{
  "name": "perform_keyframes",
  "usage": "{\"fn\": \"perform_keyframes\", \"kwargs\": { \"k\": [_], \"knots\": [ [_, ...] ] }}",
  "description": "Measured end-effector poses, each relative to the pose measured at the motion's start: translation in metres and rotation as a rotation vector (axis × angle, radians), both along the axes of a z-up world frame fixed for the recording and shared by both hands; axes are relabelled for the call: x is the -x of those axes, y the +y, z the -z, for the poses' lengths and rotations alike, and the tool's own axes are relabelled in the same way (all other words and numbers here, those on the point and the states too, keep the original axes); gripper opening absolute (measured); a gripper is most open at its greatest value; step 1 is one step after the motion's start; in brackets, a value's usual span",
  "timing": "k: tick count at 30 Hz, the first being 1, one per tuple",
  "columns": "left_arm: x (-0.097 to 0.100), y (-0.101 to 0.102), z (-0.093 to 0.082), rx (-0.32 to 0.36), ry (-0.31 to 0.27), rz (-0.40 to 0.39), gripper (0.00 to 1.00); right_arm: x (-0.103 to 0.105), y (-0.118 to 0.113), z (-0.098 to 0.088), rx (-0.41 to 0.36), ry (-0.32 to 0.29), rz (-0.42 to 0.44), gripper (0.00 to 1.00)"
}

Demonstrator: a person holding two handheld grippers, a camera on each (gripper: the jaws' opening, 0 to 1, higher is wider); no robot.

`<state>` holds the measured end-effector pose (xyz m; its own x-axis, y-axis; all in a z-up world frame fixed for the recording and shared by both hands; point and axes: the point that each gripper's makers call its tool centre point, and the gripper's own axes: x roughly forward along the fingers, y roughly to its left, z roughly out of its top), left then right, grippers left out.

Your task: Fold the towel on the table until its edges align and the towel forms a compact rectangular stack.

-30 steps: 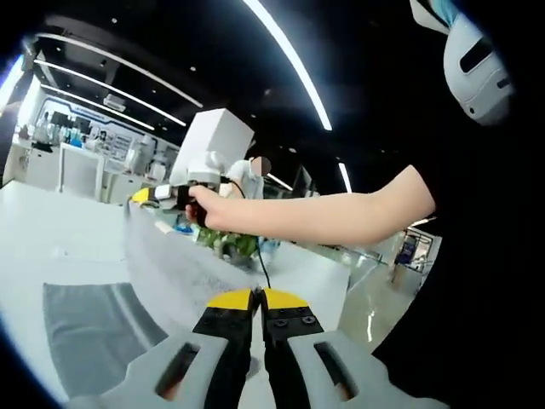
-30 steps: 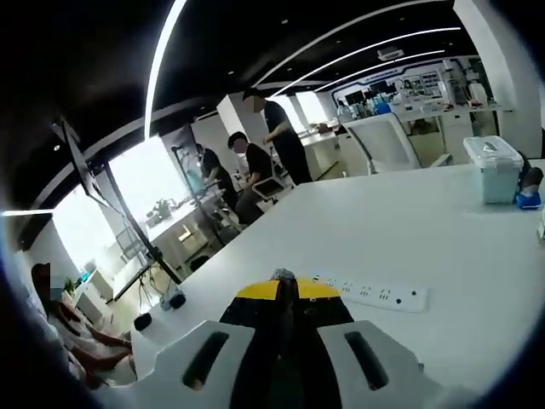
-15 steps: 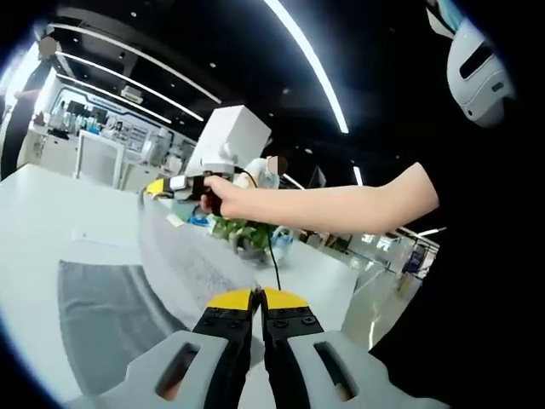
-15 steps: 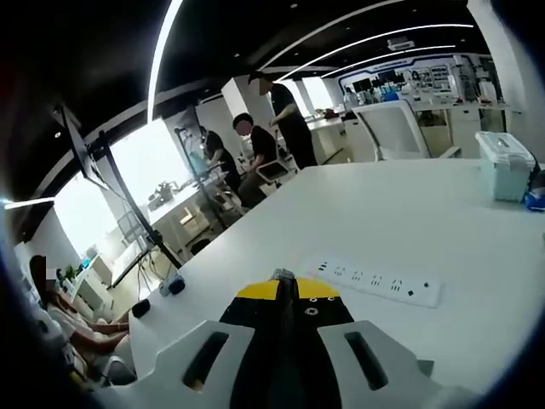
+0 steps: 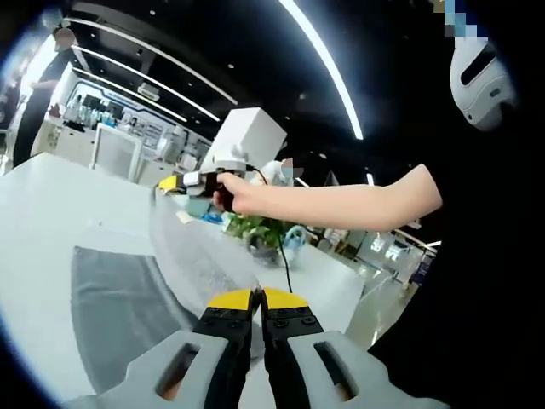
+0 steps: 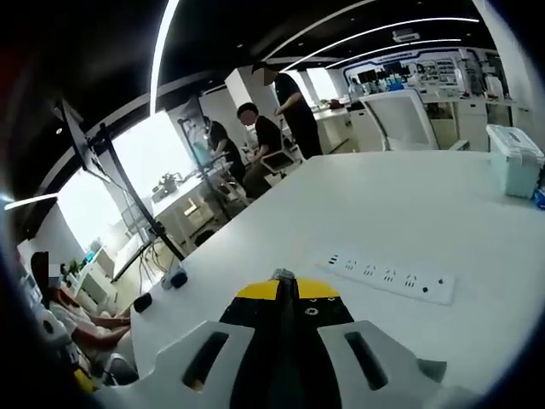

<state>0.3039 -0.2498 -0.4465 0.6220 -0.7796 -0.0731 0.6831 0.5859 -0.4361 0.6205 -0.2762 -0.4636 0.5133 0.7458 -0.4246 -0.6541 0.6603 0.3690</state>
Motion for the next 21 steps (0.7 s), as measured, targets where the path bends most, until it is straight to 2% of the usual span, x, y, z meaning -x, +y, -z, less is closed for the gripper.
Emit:
{"fn": "perform_keyframes", "kwargs": {
  "k": [5, 10, 21],
  "knots": [
    [-0.003, 0.006, -0.01, 0.064, 0.0, -0.009, 0.03, -0.006, 0.008, -0.005, 0.0, -0.012, -0.022, 0.01],
    [-0.003, 0.012, -0.008, 0.05, -0.003, -0.019, 0.03, -0.009, 0.017, -0.006, -0.004, -0.016, -0.034, 0.01],
    [0.001, 0.025, 0.009, 0.011, 0.017, -0.068, 0.03, -0.004, 0.035, 0.014, 0.035, 0.007, -0.067, 0.01]
  ]
}}
